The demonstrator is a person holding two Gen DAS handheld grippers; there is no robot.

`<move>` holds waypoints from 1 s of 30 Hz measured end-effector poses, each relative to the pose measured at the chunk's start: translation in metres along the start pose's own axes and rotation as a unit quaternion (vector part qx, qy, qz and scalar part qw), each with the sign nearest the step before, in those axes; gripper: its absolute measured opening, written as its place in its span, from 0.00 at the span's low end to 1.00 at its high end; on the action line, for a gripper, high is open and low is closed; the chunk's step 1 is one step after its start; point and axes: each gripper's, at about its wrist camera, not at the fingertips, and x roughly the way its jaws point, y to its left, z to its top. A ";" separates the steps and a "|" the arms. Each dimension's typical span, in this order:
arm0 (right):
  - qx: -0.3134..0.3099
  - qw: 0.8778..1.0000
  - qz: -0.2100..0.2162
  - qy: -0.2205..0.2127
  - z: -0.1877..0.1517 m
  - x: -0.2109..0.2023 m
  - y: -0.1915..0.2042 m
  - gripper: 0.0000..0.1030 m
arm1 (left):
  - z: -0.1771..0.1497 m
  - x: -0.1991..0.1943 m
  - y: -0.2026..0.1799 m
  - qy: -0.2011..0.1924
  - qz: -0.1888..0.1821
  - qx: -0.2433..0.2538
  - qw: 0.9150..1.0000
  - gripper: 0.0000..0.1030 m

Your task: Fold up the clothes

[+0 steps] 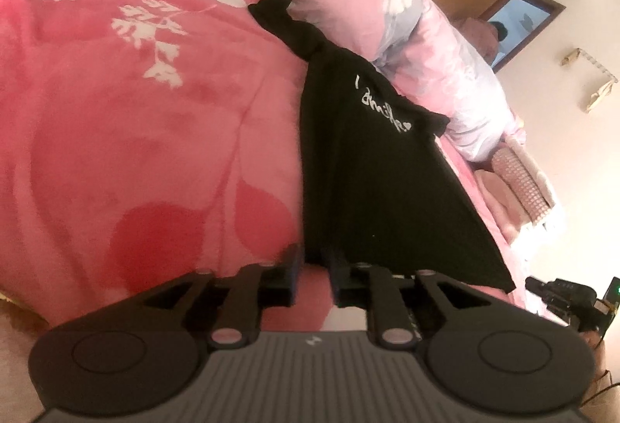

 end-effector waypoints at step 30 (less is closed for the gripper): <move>-0.267 0.912 0.310 0.033 -0.070 0.091 0.196 0.29 | 0.225 0.199 -0.007 0.020 0.017 -0.131 0.991 0.55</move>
